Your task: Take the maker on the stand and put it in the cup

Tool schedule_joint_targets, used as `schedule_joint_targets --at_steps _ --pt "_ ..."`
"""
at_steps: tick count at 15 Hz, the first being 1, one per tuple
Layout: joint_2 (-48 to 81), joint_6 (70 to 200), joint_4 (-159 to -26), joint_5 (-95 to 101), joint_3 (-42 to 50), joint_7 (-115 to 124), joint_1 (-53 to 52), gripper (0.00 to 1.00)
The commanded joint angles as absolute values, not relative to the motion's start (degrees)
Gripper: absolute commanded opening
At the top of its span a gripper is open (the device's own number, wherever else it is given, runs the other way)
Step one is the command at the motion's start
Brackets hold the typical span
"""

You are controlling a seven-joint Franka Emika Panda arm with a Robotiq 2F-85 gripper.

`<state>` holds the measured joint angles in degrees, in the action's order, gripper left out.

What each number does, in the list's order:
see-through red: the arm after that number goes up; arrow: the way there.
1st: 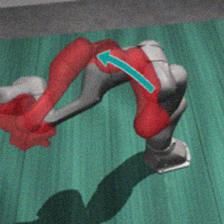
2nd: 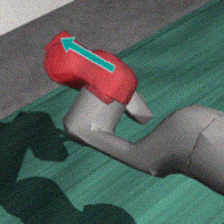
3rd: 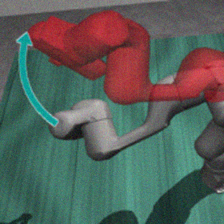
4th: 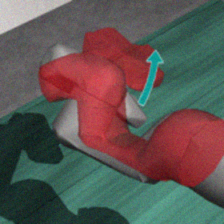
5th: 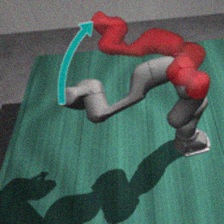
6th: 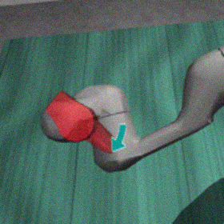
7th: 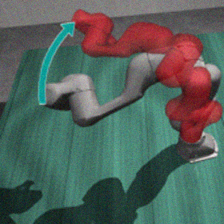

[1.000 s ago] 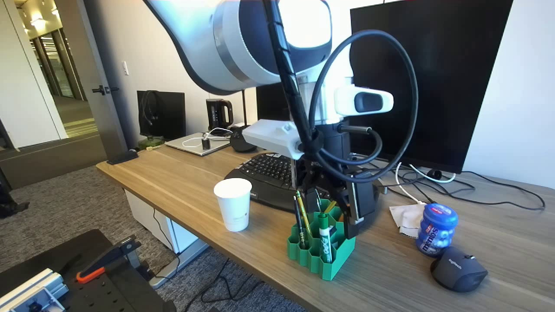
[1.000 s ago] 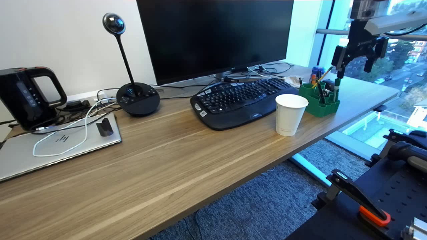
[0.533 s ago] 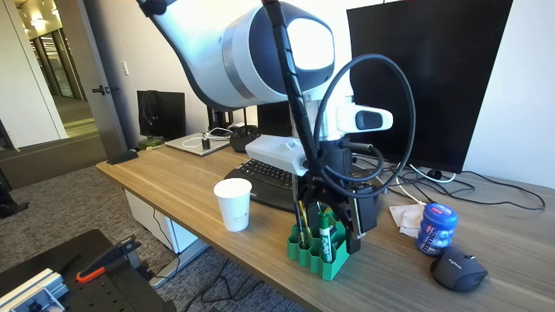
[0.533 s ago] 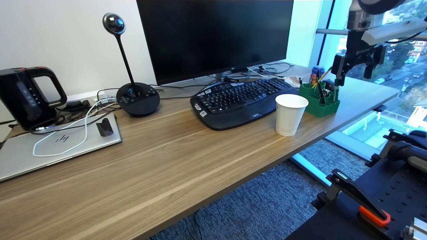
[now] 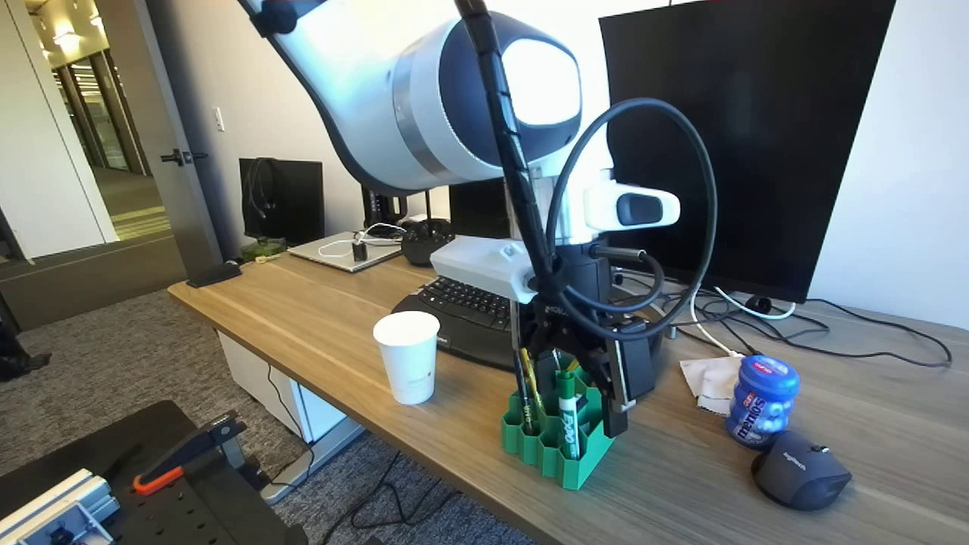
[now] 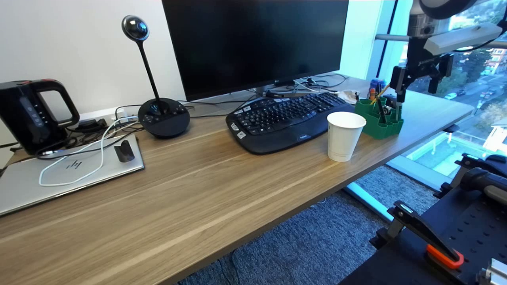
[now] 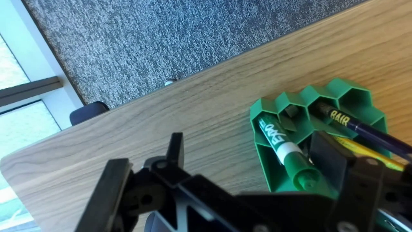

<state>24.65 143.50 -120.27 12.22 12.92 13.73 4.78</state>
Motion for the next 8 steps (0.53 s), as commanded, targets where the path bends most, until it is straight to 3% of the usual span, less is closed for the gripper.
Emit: schedule_joint_targets --at_steps 1,8 --pt "25.6 141.4 -118.2 12.9 13.0 13.8 3.6 1.00" --pt "26.5 140.0 -117.2 12.5 12.6 13.7 2.3 1.00"
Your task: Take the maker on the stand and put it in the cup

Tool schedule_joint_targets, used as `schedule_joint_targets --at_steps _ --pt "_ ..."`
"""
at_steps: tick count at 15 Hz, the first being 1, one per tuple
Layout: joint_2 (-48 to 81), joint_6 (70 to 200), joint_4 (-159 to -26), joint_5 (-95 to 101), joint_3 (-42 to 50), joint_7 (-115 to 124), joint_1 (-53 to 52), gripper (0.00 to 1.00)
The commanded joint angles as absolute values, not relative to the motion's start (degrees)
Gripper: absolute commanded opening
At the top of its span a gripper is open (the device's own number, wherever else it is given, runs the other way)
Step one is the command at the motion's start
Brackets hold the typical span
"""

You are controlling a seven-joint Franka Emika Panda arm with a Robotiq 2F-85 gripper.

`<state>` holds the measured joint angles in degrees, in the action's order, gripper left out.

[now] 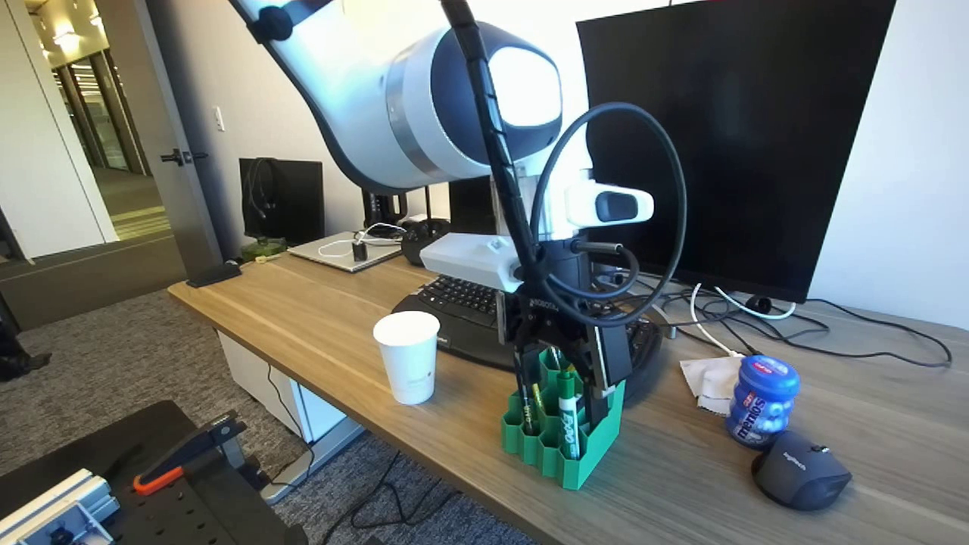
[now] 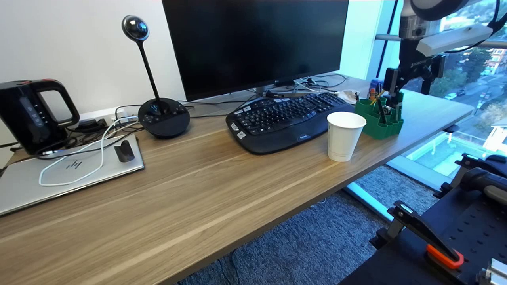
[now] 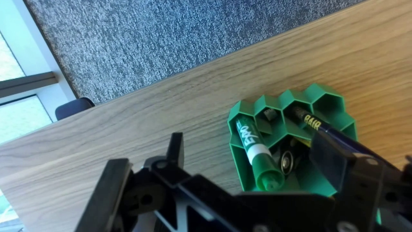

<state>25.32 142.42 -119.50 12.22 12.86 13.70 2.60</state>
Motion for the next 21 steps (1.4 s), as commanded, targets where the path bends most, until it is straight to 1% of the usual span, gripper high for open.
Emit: schedule_joint_targets --at_steps 1,11,21 --pt "26.8 139.5 -116.9 12.4 12.4 13.5 2.2 1.00" --pt "28.1 136.5 -113.5 10.4 10.4 10.7 3.5 1.00" --pt "27.1 136.1 -113.4 10.9 10.8 9.4 4.4 1.00"
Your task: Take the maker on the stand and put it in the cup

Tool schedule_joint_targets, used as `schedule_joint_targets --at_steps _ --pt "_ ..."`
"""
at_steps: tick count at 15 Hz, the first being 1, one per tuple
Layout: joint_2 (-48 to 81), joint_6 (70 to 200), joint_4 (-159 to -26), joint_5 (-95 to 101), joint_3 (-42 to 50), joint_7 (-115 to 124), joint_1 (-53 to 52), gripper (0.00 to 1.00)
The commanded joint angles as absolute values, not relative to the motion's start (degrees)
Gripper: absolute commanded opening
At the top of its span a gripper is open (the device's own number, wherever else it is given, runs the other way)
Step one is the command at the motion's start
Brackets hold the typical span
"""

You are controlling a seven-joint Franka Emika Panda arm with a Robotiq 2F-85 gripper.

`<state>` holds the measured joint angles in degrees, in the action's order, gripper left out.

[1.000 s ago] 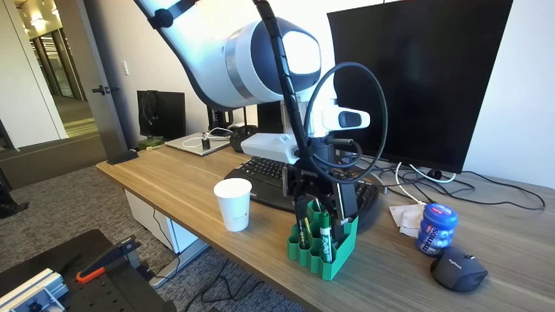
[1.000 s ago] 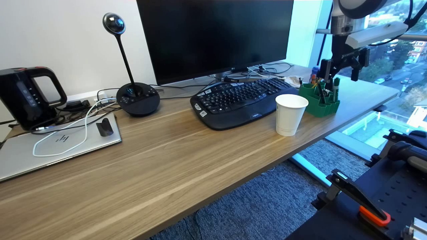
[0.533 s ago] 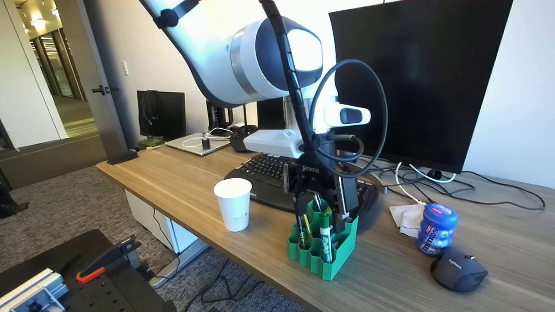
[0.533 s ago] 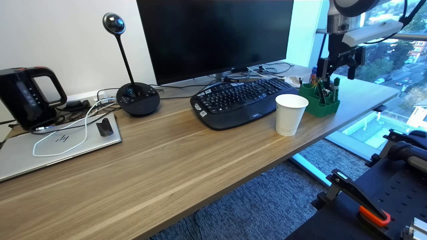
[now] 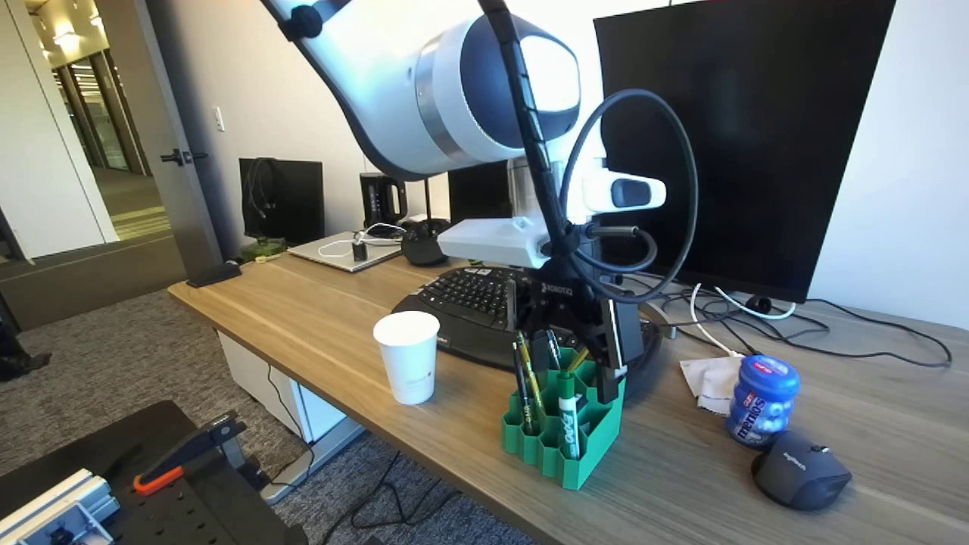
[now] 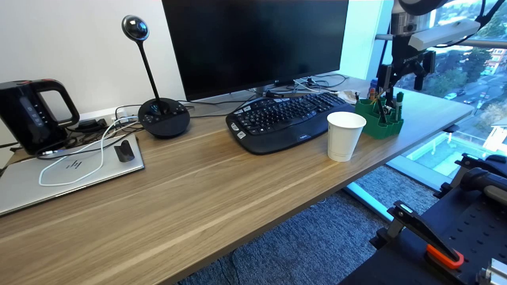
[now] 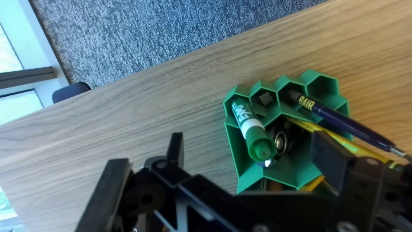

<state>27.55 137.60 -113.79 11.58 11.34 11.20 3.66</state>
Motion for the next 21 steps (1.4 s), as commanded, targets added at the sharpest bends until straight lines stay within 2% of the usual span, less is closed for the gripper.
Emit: schedule_joint_targets --at_steps 1,9,12,16,21 --pt "27.0 136.1 -113.6 10.9 10.8 9.1 4.5 1.00" --pt "27.5 136.0 -113.6 11.9 11.3 9.7 4.1 1.00" --pt "27.5 136.1 -113.7 11.9 11.3 9.7 4.1 0.91" --pt "27.6 136.1 -113.7 12.0 11.3 9.8 4.1 0.46" --pt "27.8 136.2 -113.7 12.1 11.4 9.9 4.0 0.09"
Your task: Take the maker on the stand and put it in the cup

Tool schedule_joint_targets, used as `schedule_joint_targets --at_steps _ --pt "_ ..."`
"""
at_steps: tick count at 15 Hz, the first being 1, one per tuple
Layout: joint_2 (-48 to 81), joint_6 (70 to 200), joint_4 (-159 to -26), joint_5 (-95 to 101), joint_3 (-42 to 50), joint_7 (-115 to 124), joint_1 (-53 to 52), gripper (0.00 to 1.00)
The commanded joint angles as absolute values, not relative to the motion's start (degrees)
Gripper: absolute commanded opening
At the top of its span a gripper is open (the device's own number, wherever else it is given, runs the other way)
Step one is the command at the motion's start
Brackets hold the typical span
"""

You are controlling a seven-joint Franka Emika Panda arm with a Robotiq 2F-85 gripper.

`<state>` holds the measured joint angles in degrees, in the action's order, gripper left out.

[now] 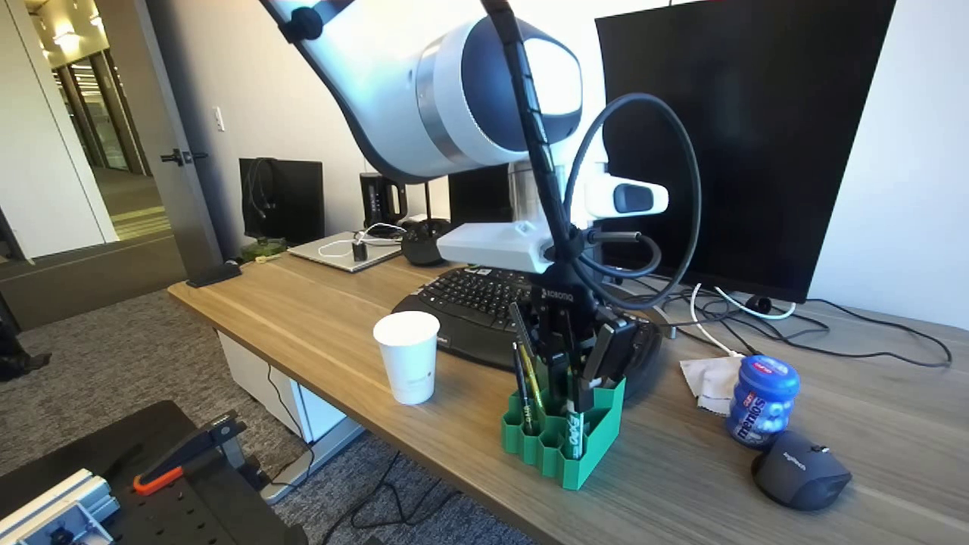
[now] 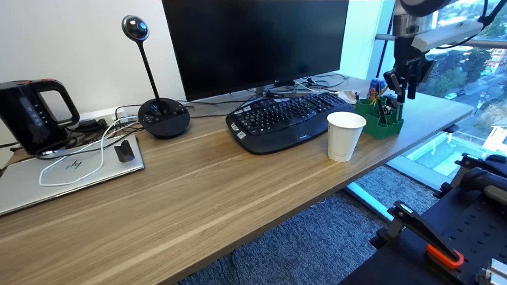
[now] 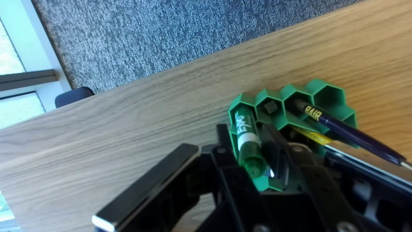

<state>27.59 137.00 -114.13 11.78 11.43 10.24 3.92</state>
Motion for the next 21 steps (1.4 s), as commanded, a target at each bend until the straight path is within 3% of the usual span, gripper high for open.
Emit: schedule_joint_targets --at_steps 1,4,21 --pt "27.8 136.2 -113.7 12.1 11.4 9.9 4.1 0.01" --pt "27.7 136.0 -113.7 11.9 11.3 9.7 4.2 0.05" --pt "24.3 134.4 -113.1 7.2 9.7 7.0 5.5 0.05"
